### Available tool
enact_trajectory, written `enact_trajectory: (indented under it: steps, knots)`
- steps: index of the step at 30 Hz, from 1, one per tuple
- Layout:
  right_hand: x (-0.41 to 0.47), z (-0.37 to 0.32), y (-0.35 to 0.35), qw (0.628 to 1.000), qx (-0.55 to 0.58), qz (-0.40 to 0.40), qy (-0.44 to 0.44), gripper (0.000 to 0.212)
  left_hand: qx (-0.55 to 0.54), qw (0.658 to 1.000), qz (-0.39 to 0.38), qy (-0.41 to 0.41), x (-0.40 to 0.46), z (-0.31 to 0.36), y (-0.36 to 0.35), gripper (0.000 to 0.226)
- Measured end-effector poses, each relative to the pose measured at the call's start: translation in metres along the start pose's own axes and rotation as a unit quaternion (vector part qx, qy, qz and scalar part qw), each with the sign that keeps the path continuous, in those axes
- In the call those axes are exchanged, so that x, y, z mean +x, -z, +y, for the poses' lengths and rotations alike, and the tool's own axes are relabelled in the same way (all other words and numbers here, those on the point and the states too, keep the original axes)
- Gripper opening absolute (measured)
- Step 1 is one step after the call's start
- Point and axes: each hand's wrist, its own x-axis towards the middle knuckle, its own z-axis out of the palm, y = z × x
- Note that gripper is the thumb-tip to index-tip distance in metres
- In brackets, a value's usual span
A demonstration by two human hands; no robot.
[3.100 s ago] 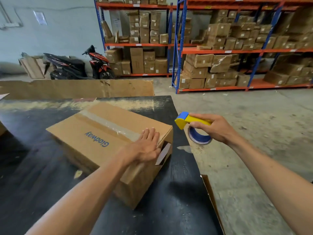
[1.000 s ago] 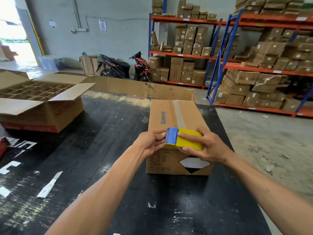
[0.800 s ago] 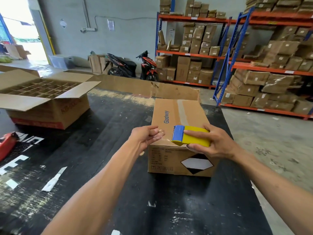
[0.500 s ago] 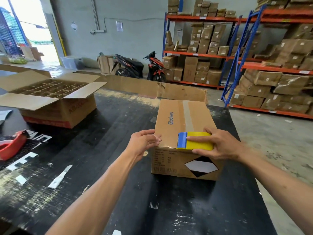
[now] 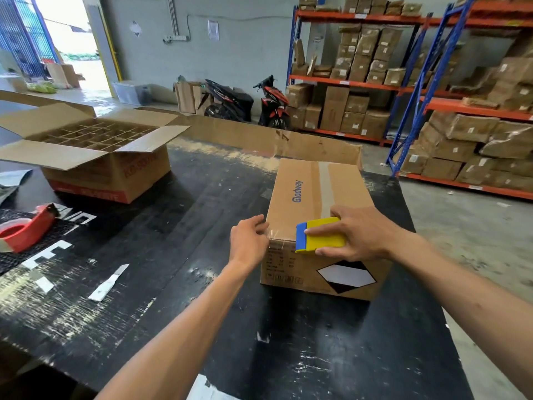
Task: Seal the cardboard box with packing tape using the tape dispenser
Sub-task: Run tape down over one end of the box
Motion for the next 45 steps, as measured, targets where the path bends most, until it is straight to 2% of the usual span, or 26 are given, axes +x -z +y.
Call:
enact_trajectory:
  steps: [3,6,9,10,12,14,15,16,20,24,31,38,42,45]
  knots:
    - [0.002,-0.004,0.003,1.000,-0.007,-0.013,-0.003,0.058,0.009,1.000,-0.002,0.008,0.003,-0.004,-0.001,0.057]
    - [0.005,-0.004,0.004,1.000,-0.008,-0.024,-0.007,0.059,0.035,0.999,-0.003,0.029,0.010,-0.013,0.004,0.071]
    - [0.007,-0.004,0.003,1.000,-0.009,-0.025,-0.011,0.060,0.173,0.984,0.022,0.027,0.011,-0.017,0.016,0.083]
    - [0.008,-0.003,0.004,1.000,-0.007,-0.027,-0.011,0.059,0.216,0.976,0.025,-0.016,0.008,-0.017,0.018,0.081]
    - [0.008,-0.002,0.004,0.999,-0.002,-0.030,-0.013,0.059,0.268,0.939,0.022,-0.216,0.001,-0.018,0.017,0.069]
    - [0.009,-0.001,0.003,0.999,0.000,-0.030,-0.015,0.060,0.308,0.858,0.008,-0.411,-0.002,-0.026,0.003,0.062]
    - [0.008,-0.002,0.003,0.999,0.000,-0.029,-0.016,0.060,0.319,0.829,-0.002,-0.460,-0.001,-0.030,-0.004,0.059]
    - [0.008,-0.002,0.003,0.999,0.001,-0.028,-0.016,0.059,0.327,0.815,-0.012,-0.478,0.001,-0.032,-0.011,0.056]
    - [0.008,-0.002,0.004,0.999,-0.002,-0.031,-0.017,0.058,0.357,0.836,-0.048,-0.414,0.020,-0.041,-0.023,0.055]
    - [0.010,0.000,0.004,0.999,0.007,-0.037,-0.018,0.057,0.358,0.856,-0.085,-0.363,0.029,-0.051,-0.025,0.070]
    - [0.013,0.002,0.003,0.999,0.000,-0.033,-0.011,0.055,0.381,0.827,-0.026,-0.412,0.031,-0.052,-0.025,0.070]
    - [0.005,0.011,0.001,1.000,-0.002,-0.030,-0.001,0.060,0.423,0.791,-0.018,-0.441,0.035,-0.052,-0.021,0.070]
    - [-0.009,0.019,-0.003,0.999,-0.018,-0.024,0.011,0.063,0.436,0.784,-0.035,-0.441,0.040,-0.057,-0.020,0.068]
    - [-0.041,0.043,-0.004,0.999,-0.020,-0.025,-0.015,0.063,0.446,0.780,-0.046,-0.436,0.042,-0.060,-0.020,0.069]
